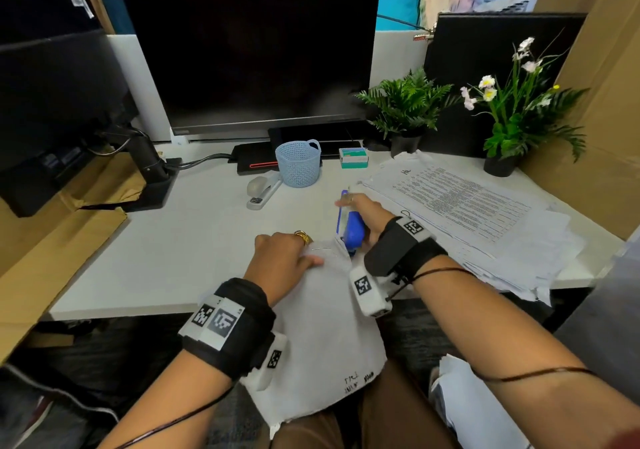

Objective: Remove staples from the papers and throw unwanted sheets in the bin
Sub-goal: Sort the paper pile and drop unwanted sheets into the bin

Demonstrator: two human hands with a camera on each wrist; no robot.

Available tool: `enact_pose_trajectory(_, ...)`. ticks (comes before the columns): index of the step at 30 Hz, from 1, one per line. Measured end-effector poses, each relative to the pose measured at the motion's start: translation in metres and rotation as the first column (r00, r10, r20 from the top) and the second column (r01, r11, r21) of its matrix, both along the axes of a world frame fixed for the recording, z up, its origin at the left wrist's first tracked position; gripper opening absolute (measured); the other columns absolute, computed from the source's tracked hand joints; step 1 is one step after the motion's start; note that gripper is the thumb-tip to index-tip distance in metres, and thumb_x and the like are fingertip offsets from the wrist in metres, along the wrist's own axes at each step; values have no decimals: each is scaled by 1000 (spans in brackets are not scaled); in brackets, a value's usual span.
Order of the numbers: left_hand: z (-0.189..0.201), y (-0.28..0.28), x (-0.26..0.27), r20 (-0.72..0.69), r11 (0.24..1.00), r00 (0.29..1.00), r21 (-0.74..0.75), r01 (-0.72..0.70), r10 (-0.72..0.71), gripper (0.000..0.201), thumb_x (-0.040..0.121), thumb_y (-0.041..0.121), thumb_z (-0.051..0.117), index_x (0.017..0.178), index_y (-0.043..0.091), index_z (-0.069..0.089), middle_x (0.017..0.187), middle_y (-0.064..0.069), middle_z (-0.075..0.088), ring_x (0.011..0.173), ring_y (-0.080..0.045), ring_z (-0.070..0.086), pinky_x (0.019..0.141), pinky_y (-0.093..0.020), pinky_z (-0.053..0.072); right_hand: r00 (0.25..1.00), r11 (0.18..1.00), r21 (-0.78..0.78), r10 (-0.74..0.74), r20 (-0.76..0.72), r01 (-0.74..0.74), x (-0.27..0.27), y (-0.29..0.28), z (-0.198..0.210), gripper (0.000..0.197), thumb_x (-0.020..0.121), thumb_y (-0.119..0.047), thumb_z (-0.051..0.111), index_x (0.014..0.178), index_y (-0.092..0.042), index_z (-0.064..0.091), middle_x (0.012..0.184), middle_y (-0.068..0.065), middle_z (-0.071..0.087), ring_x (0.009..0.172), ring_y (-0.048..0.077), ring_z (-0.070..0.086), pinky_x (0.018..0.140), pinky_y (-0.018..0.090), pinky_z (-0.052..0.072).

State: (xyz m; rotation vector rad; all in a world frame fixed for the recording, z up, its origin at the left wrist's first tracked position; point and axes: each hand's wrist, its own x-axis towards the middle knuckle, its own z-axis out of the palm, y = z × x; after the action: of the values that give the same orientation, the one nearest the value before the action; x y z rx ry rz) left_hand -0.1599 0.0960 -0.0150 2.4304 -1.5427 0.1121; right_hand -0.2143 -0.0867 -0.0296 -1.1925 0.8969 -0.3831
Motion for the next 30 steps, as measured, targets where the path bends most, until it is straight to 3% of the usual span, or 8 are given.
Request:
enact_pose_trajectory(2, 0, 2, 3, 16, 1000, 1000, 1, -11, 11, 38, 92, 48, 50, 96, 11, 60, 95, -8, 66, 98, -28, 56, 73, -30, 22, 985, 992, -88, 72, -157, -87, 10, -5, -4, 40, 61, -26, 71, 93, -10, 55, 86, 14, 55, 79, 32, 55, 82, 46, 49)
enact_pose_trajectory(6, -4, 5, 7, 13, 1000, 1000, 1, -21, 21, 42, 92, 50, 48, 102, 13, 62, 97, -6, 66, 97, -26, 57, 75, -30, 23, 840, 820, -417, 134, -526, -391, 30, -11, -11, 62, 71, -49, 64, 114, -5, 58, 115, 17, 61, 105, 35, 58, 98, 43, 45)
enact_pose_trajectory(12, -12, 10, 11, 23, 999, 999, -38, -34, 35, 36, 93, 50, 45, 89, 16, 56, 90, -3, 66, 92, -25, 58, 73, -30, 23, 723, 597, -565, 37, -690, -570, 27, 3, 1, 55, 93, -46, 48, 128, -3, 52, 135, 16, 51, 121, 32, 48, 103, 37, 37)
enact_pose_trajectory(14, -12, 13, 13, -12, 995, 1000, -92, -24, 23, 29, 93, 48, 47, 80, 22, 48, 80, 0, 62, 87, -25, 59, 72, -30, 24, 853, 520, -714, 59, -519, -470, 12, 17, 14, 51, 94, -41, 51, 131, -6, 51, 136, 11, 51, 124, 25, 47, 107, 37, 35)
enact_pose_trajectory(16, -10, 16, 15, -37, 982, 999, -188, 0, -7, 25, 93, 44, 50, 77, 26, 44, 66, 6, 51, 81, -24, 58, 75, -31, 26, 947, 571, -759, 256, -196, -312, -14, 39, 29, 37, 91, -34, 59, 120, -11, 61, 115, 4, 62, 104, 13, 56, 96, 32, 43)
enact_pose_trajectory(20, -4, 10, 13, 138, 927, 987, -352, 127, -83, 34, 92, 45, 42, 86, 24, 67, 76, 7, 66, 75, -16, 63, 91, -31, 21, 904, 567, -789, 427, 36, -236, -61, 57, 16, 25, 77, 0, 73, 100, -9, 69, 79, -12, 64, 70, -4, 57, 69, 12, 44)
enact_pose_trajectory(25, -1, 1, -5, 340, 704, 913, -592, 393, -225, 12, 88, 32, 59, 91, 27, 70, 83, 12, 70, 76, -4, 59, 97, -30, 25, 914, 588, -768, 115, 389, 253, -92, 69, -7, 41, 71, 13, 70, 83, -26, 73, 76, -22, 70, 74, 0, 67, 74, 12, 50)
enact_pose_trajectory(30, -7, -3, -12, 339, 510, 896, -737, 443, -288, 25, 78, 11, 71, 91, 28, 58, 83, 11, 70, 80, 1, 58, 101, -22, 22, 812, 384, -811, 214, 544, 442, -114, 72, -8, 22, 70, 7, 62, 76, -13, 71, 89, -4, 70, 87, 5, 69, 79, 17, 51)
